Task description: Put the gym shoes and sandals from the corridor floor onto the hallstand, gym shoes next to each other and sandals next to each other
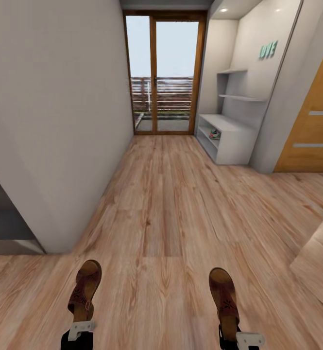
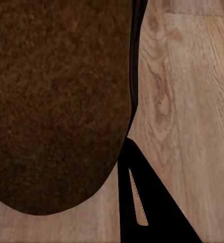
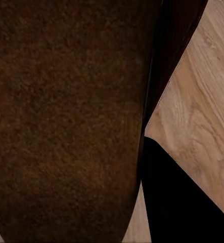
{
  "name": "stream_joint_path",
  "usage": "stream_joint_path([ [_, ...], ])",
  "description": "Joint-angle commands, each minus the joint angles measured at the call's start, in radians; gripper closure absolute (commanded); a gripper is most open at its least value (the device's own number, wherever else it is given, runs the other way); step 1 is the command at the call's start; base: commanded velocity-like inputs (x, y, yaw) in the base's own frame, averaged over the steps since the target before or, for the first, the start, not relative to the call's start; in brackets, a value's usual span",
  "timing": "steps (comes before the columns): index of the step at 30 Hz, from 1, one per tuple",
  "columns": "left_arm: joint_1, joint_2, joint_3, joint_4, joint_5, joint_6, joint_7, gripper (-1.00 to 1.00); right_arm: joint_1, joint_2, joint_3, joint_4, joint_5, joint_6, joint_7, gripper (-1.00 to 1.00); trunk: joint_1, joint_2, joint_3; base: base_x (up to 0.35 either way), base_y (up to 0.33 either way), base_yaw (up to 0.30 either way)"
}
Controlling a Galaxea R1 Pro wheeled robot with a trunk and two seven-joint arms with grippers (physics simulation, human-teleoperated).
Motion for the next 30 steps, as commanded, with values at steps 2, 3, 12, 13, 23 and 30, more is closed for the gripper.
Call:
stream_joint_path([
  [2, -0.001, -0.001, 0.008, -0.001, -0.007, -0.003, -0.007, 1.0, -0.001, 0.0, -0.002, 0.001, 0.008, -0.002, -0.006, 1.0, 0.0, 0.0, -0.001, 0.339, 0.0, -0.001],
  [3, -0.001, -0.001, 0.008, -0.001, -0.007, -0.003, -0.007, 1.0, -0.001, 0.0, -0.002, 0.001, 0.008, -0.002, -0.006, 1.0, 0.0, 0.0, -0.001, 0.339, 0.0, 0.0],
  [12, 0.0, -0.001, 0.009, -0.001, -0.007, -0.004, -0.007, 1.0, 0.0, 0.0, -0.002, 0.001, 0.008, -0.002, -0.007, 1.0, 0.0, 0.0, -0.001, 0.339, 0.0, 0.0],
  [13, 0.0, -0.001, 0.009, -0.001, -0.007, -0.004, -0.007, 1.0, -0.001, 0.0, -0.002, 0.001, 0.008, -0.002, -0.007, 1.0, 0.0, 0.0, -0.001, 0.339, 0.0, 0.0],
  [23, 0.0, -0.001, 0.009, -0.001, -0.007, -0.004, -0.007, 1.0, -0.001, 0.0, -0.002, 0.001, 0.007, -0.002, -0.006, 1.0, 0.0, 0.0, -0.001, 0.339, 0.0, 0.0],
  [30, 0.0, -0.001, 0.008, -0.001, -0.007, -0.004, -0.007, 1.0, -0.001, 0.0, -0.002, 0.001, 0.007, -0.002, -0.006, 1.0, 0.0, 0.0, -0.001, 0.339, 0.0, 0.0],
])
